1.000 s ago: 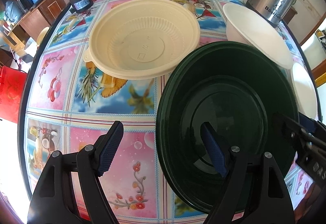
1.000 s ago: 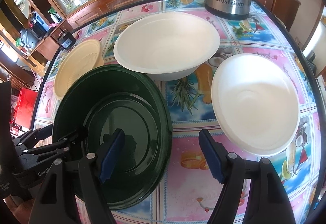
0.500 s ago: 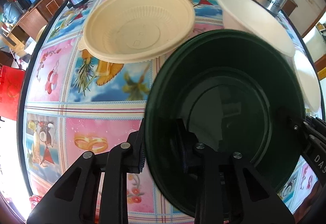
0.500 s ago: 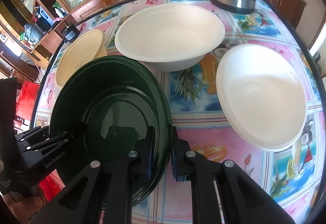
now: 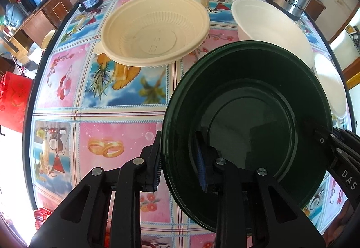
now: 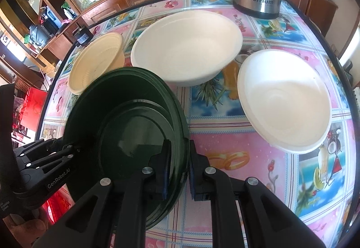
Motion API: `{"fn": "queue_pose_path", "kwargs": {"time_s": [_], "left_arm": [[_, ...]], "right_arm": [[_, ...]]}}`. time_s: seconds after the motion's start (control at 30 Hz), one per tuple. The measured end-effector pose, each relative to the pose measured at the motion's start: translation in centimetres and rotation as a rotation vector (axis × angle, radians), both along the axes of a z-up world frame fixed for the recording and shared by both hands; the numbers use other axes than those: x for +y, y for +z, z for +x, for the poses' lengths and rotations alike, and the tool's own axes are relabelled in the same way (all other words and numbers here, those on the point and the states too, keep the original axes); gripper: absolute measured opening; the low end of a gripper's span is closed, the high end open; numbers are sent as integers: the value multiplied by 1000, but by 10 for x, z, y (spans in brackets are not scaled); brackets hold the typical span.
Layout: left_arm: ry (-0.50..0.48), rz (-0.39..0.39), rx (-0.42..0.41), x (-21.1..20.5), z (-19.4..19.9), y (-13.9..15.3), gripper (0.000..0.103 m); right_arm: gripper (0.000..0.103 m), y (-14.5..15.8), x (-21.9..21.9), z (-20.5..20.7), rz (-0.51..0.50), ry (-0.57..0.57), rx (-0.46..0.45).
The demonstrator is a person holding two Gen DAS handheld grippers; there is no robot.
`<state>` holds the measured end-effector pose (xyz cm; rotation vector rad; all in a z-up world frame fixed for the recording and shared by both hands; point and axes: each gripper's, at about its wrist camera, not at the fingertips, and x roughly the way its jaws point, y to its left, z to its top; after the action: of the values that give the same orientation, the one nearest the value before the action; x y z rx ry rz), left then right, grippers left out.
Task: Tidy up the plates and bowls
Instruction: 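Lift the green bowl with both grippers and carry it over the red plates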
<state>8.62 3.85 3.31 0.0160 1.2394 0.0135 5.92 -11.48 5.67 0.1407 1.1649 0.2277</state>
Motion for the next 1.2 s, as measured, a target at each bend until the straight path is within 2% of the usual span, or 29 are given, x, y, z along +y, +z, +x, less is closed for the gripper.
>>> {"fn": "queue_pose_path", "kwargs": {"time_s": [0.33, 0.6, 1.2], "left_arm": [[-4, 1, 0, 1, -13, 5, 25], [-5, 4, -26, 9, -35, 24, 25], [95, -5, -83, 81, -124, 69, 26]], "right_arm": [[12, 1, 1, -10, -2, 2, 6], [12, 15, 6, -28, 1, 18, -12], [12, 52, 71, -88, 17, 142, -67]]}}
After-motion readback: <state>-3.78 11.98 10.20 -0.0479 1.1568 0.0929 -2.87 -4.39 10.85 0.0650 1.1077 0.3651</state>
